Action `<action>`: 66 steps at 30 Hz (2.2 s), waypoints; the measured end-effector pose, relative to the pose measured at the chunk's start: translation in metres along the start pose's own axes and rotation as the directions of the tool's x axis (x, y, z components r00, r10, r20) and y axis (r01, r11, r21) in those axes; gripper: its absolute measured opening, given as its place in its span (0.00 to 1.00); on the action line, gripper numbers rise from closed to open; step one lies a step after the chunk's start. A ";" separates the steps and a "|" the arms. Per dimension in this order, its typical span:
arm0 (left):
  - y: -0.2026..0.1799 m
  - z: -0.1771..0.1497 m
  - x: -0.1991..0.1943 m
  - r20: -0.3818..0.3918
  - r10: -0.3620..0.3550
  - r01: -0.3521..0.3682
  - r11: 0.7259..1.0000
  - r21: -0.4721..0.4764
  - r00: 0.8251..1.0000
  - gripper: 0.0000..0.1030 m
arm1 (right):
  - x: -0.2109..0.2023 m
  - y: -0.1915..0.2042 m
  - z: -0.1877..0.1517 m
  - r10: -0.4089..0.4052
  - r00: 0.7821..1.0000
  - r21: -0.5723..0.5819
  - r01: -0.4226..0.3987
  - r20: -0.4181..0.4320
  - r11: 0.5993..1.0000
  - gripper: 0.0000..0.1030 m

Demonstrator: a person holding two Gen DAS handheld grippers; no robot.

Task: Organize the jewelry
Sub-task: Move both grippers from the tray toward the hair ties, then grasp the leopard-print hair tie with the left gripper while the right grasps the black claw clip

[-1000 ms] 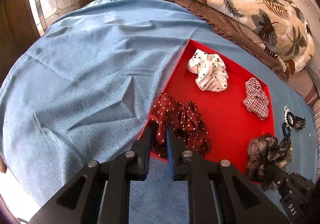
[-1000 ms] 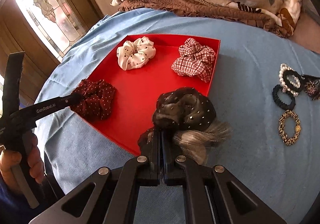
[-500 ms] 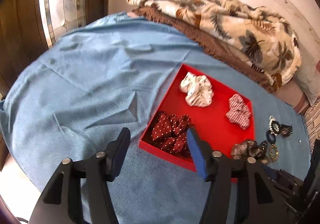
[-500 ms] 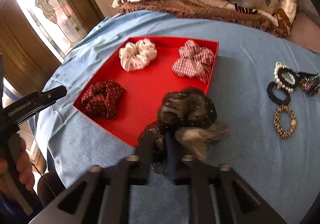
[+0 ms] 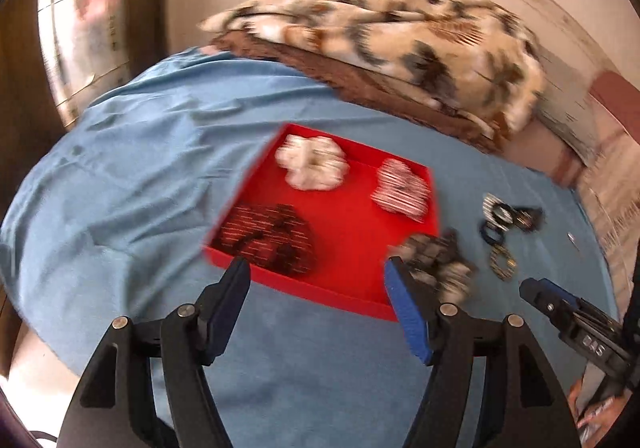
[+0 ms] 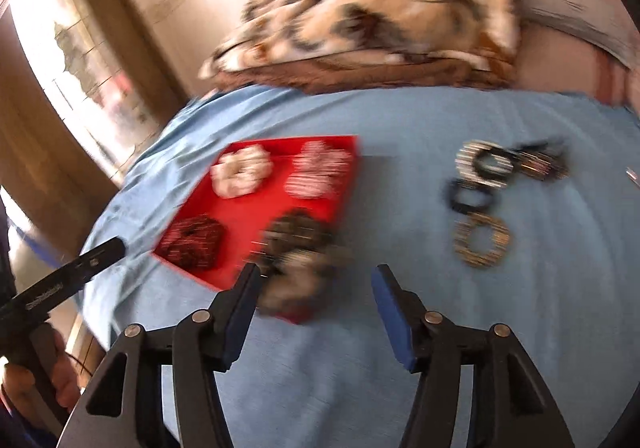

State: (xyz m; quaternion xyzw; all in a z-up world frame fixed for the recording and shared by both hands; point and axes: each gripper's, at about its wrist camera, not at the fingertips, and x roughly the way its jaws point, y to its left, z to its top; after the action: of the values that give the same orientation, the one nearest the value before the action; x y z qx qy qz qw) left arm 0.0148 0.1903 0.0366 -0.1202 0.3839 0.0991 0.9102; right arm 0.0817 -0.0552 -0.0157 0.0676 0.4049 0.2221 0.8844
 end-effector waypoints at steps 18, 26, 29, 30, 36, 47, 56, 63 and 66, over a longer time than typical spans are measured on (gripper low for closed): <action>-0.204 -0.118 0.072 -0.288 -0.113 0.217 0.907 0.362 0.951 0.66 | -0.072 -0.169 -0.070 -0.296 0.955 0.234 0.287 0.005 0.929 0.62; -0.209 -0.133 0.085 -0.250 -0.022 0.127 0.903 0.411 0.968 0.87 | -0.071 -0.178 -0.076 -0.275 0.961 0.263 0.262 0.016 0.929 0.65; -0.199 -0.131 0.094 -0.272 -0.025 0.128 0.921 0.369 0.962 1.00 | -0.068 -0.181 -0.074 -0.269 0.963 0.269 0.256 0.014 0.929 0.65; -0.198 -0.131 0.092 -0.272 -0.028 0.131 0.920 0.370 0.962 1.00 | -0.067 -0.182 -0.074 -0.268 0.963 0.271 0.254 0.014 0.928 0.65; -0.201 -0.136 0.089 -0.223 -0.026 0.114 0.913 0.392 0.975 1.00 | -0.058 -0.190 -0.070 -0.254 0.967 0.290 0.241 0.007 0.926 0.65; -0.219 -0.065 0.059 -0.200 -0.157 0.221 0.909 0.354 0.967 0.79 | -0.027 -0.210 -0.019 -0.216 0.976 0.280 0.197 0.037 0.939 0.65; -0.240 0.004 0.137 -0.166 -0.095 0.144 0.940 0.308 0.982 0.79 | 0.020 -0.241 0.054 -0.111 0.985 0.316 0.063 0.134 0.947 0.65; -0.240 0.007 0.192 -0.259 -0.084 0.152 0.954 0.257 0.962 0.54 | 0.057 -0.261 0.087 -0.046 0.988 0.351 -0.009 0.149 0.936 0.58; -0.241 0.002 0.208 -0.303 -0.092 0.169 0.956 0.239 0.948 0.46 | 0.075 -0.266 0.094 -0.053 0.990 0.356 0.004 0.128 0.935 0.58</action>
State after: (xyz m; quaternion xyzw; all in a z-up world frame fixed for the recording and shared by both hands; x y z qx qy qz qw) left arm 0.2248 -0.0201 -0.0777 -0.0374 0.5134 -0.0321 0.8567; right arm 0.2843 -0.2533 -0.0845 0.2350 0.3780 0.1274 0.8864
